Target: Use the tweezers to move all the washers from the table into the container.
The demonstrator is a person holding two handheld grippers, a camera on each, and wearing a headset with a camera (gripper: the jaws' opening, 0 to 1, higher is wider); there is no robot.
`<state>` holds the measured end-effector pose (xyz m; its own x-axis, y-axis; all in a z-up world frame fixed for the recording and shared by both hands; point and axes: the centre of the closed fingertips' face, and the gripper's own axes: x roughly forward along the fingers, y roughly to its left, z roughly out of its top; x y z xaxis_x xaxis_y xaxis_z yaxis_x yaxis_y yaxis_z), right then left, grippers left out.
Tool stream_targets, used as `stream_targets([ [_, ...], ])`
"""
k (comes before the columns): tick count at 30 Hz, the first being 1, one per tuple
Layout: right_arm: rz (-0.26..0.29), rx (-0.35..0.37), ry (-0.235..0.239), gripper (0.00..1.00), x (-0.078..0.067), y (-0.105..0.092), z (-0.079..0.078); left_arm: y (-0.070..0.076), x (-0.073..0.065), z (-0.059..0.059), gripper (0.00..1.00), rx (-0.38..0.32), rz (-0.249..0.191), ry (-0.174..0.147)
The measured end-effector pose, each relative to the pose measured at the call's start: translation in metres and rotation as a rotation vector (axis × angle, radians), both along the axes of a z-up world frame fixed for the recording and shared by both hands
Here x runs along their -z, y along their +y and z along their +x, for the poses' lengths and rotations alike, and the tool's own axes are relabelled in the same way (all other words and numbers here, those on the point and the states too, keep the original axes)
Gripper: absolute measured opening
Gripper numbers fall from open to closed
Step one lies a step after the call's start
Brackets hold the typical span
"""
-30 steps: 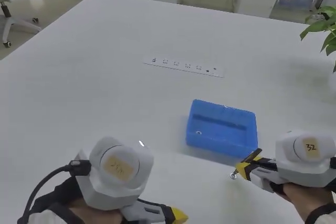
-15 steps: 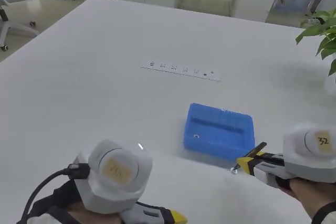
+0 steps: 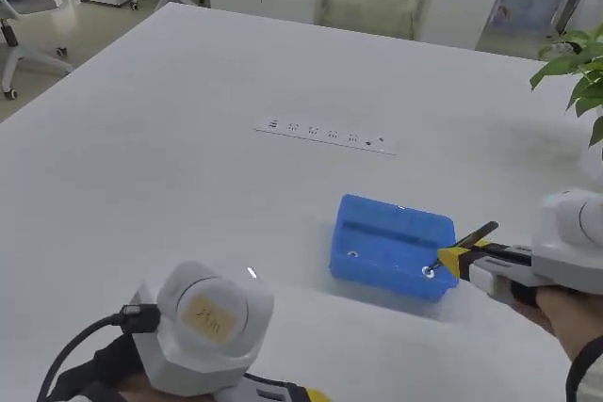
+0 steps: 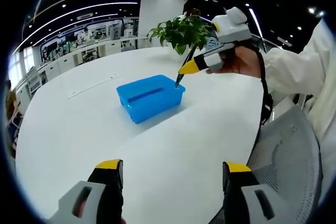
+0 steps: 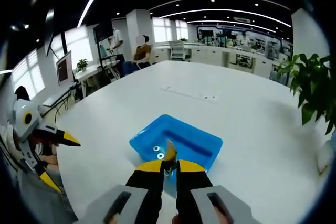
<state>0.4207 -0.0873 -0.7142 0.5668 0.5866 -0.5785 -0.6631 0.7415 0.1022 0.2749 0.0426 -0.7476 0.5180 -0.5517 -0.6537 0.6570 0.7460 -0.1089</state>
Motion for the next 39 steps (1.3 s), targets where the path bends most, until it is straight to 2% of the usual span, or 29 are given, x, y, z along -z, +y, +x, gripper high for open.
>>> stream_targets([
  [3,-0.010,0.010,0.000,0.05,0.004,0.002,0.007,0.001,0.001,0.000,0.79,-0.002,0.004,0.001],
  [14,-0.098,0.004,0.049,0.05,0.042,0.005,0.022,0.003,0.003,0.000,0.78,-0.007,0.006,0.008],
  [18,-0.119,0.000,0.074,0.05,0.053,0.007,0.022,0.004,0.003,-0.001,0.78,-0.009,0.009,0.008],
  [27,-0.161,-0.017,0.101,0.05,0.065,0.012,0.023,0.005,0.000,0.002,0.78,-0.012,0.008,0.001],
  [30,-0.158,-0.010,0.108,0.05,0.066,0.010,0.024,0.005,-0.003,0.003,0.78,-0.013,0.007,-0.004],
  [35,-0.146,-0.009,0.130,0.06,0.065,0.010,0.024,0.006,-0.012,0.005,0.77,-0.017,-0.014,-0.023],
  [39,-0.148,-0.010,0.139,0.06,0.064,0.011,0.024,0.006,-0.021,0.010,0.76,-0.010,-0.010,-0.047],
])
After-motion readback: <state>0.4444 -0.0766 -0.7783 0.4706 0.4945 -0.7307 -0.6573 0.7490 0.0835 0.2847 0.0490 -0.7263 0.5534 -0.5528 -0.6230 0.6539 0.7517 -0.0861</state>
